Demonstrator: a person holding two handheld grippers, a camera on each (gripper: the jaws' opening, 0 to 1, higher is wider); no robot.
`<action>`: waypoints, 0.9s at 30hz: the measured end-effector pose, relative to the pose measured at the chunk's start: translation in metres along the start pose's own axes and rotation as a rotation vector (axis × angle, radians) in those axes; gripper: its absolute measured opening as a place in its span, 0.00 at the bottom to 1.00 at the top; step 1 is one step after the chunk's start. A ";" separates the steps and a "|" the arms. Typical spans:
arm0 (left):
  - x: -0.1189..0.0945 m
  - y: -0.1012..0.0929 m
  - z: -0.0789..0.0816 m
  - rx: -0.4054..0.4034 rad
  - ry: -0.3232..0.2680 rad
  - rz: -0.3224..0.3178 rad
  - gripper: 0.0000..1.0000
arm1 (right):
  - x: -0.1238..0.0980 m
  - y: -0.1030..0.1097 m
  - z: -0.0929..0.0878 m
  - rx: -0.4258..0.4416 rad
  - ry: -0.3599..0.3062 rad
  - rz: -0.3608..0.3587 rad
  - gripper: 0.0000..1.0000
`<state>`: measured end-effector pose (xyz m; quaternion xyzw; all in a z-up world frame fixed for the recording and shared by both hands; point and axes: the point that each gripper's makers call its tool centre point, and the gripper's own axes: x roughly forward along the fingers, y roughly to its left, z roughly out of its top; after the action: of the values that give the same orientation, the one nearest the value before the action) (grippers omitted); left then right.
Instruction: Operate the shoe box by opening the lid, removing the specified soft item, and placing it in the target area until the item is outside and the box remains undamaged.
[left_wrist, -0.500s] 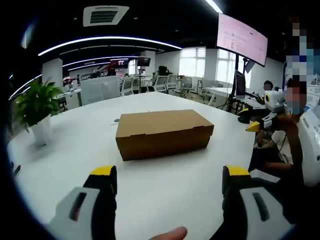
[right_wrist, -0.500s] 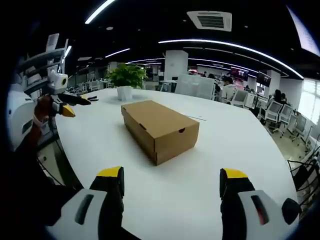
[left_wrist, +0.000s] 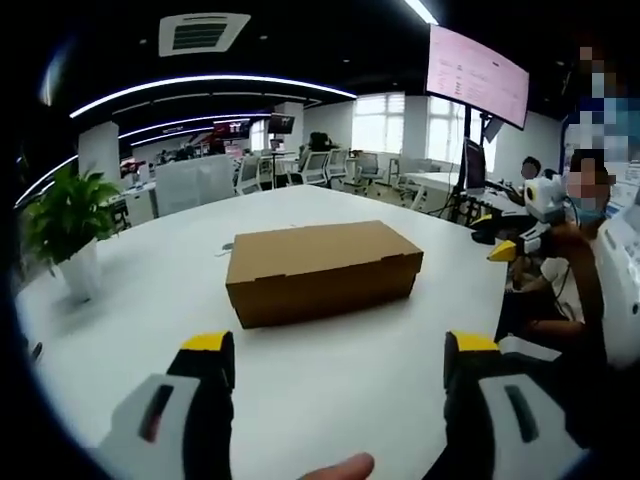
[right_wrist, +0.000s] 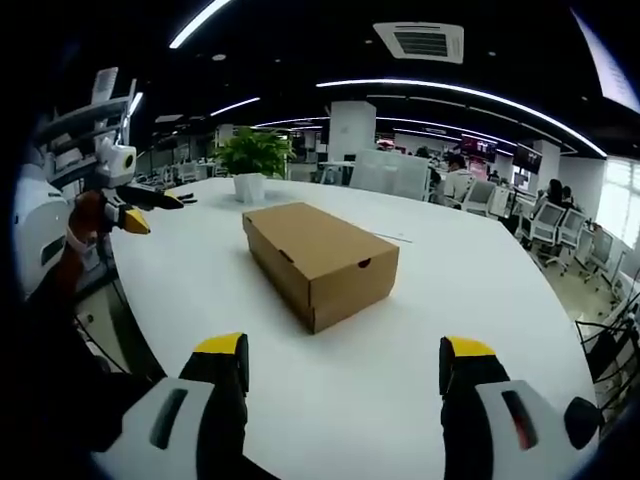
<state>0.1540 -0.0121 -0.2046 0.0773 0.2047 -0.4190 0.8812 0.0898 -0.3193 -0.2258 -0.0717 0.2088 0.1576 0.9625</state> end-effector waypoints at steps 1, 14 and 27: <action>0.002 0.000 0.000 -0.003 0.001 -0.004 0.89 | 0.000 -0.001 -0.001 0.001 0.003 -0.002 0.80; 0.006 -0.006 0.001 0.006 0.019 -0.002 0.88 | -0.006 -0.009 -0.004 0.023 -0.042 0.001 0.80; 0.010 -0.002 -0.001 0.006 0.033 0.010 0.88 | 0.008 -0.012 -0.017 0.065 0.001 0.027 0.79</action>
<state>0.1577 -0.0201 -0.2093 0.0878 0.2174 -0.4139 0.8796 0.0946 -0.3319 -0.2435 -0.0377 0.2154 0.1637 0.9620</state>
